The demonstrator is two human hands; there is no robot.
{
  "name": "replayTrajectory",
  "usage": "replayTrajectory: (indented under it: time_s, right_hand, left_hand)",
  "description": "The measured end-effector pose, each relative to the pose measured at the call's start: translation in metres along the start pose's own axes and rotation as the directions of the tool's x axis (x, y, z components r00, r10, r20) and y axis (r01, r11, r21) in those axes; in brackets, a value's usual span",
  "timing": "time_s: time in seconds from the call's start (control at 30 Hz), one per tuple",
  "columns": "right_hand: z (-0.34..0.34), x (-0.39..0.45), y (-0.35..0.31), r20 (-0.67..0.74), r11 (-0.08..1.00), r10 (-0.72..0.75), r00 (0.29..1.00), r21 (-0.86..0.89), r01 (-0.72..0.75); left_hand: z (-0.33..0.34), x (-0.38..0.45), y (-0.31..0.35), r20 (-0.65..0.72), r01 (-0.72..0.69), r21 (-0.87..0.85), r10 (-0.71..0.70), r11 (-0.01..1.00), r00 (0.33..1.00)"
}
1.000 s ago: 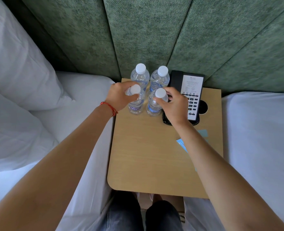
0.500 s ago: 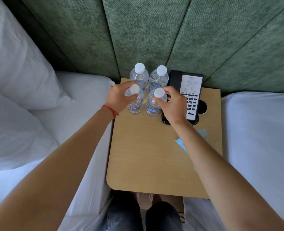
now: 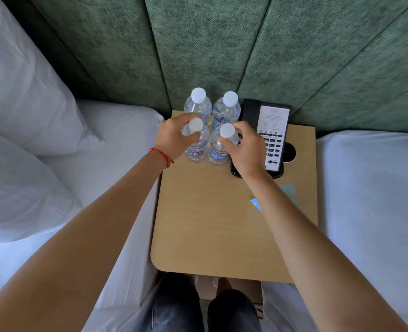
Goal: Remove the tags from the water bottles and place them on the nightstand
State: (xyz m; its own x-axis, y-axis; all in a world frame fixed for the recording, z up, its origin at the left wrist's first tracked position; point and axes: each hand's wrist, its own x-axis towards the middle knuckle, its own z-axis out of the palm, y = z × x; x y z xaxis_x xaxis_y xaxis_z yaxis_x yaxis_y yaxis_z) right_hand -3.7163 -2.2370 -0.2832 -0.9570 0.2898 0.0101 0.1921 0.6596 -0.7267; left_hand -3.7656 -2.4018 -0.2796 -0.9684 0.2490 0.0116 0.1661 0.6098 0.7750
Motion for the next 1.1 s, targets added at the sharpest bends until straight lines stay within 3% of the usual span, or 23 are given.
replayTrajectory:
  time_s: [0.43,0.77,1.1]
  right_hand:
    - [0.000,-0.001,-0.001,-0.010,0.999,-0.046,0.999,-0.021,0.046]
    - [-0.011,-0.008,-0.008,0.093,0.997,-0.080,0.993,0.002,0.080]
    - [-0.033,-0.040,-0.022,0.121,0.973,-0.133,0.984,-0.175,0.153]
  left_hand:
    - [0.002,-0.002,0.002,-0.031,0.017,0.003,-0.017,1.000,0.999]
    - [0.001,-0.017,0.008,-0.054,0.068,-0.019,-0.069,0.998,0.996]
    - [-0.020,-0.056,0.018,0.020,0.023,0.177,-0.027,0.984,0.999]
